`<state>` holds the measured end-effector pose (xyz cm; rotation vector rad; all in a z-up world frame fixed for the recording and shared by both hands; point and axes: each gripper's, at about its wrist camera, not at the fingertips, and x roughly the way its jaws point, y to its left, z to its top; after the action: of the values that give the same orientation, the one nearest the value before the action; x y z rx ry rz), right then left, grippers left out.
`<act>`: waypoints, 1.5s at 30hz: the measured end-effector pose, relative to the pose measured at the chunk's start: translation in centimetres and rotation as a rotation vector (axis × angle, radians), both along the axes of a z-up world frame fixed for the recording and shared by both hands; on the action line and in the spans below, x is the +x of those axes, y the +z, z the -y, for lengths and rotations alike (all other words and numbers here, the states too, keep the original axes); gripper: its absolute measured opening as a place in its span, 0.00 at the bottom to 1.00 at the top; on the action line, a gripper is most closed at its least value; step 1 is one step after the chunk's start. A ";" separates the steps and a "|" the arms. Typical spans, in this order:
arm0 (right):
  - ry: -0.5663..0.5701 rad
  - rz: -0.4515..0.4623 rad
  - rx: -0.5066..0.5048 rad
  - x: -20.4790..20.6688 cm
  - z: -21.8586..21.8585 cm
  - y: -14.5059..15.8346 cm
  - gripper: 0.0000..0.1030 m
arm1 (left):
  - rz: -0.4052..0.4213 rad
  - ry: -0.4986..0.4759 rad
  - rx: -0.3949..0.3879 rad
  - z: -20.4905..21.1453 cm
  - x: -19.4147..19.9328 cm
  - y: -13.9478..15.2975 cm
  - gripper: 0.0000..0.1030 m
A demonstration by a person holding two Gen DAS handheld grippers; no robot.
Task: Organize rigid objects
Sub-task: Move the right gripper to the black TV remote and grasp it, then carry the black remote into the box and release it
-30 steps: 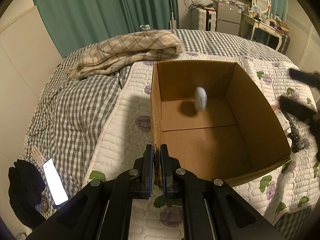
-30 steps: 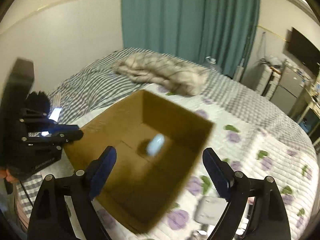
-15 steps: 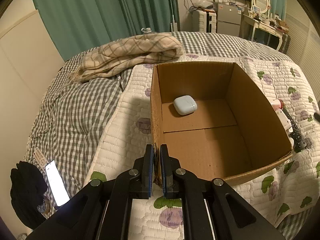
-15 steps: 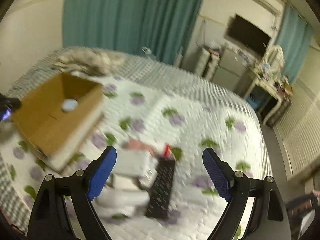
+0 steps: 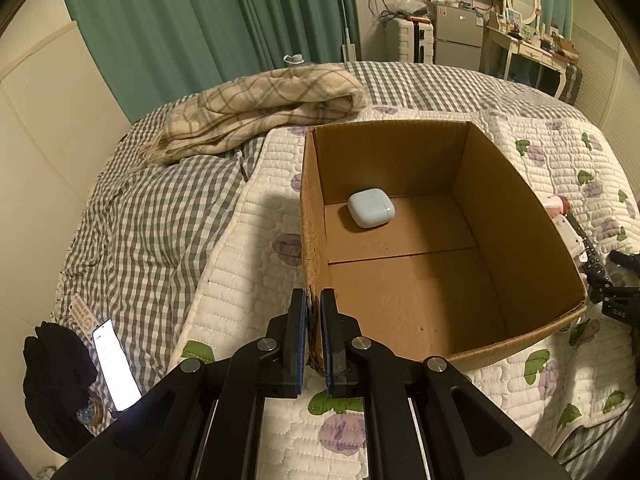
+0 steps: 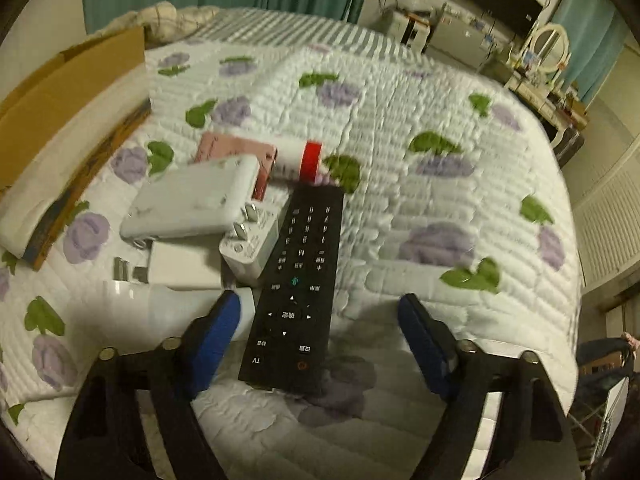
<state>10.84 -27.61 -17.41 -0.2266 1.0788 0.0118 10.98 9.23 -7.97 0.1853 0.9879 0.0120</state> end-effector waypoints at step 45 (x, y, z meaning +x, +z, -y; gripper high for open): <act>0.295 0.344 0.149 1.0 -11.9 18.0 0.18 | -0.004 -0.004 -0.022 -0.2 -0.4 0.2 0.07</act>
<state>11.86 -15.69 0.60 -0.2417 0.6912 0.3063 10.53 9.39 -7.77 0.1675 0.9918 -0.0026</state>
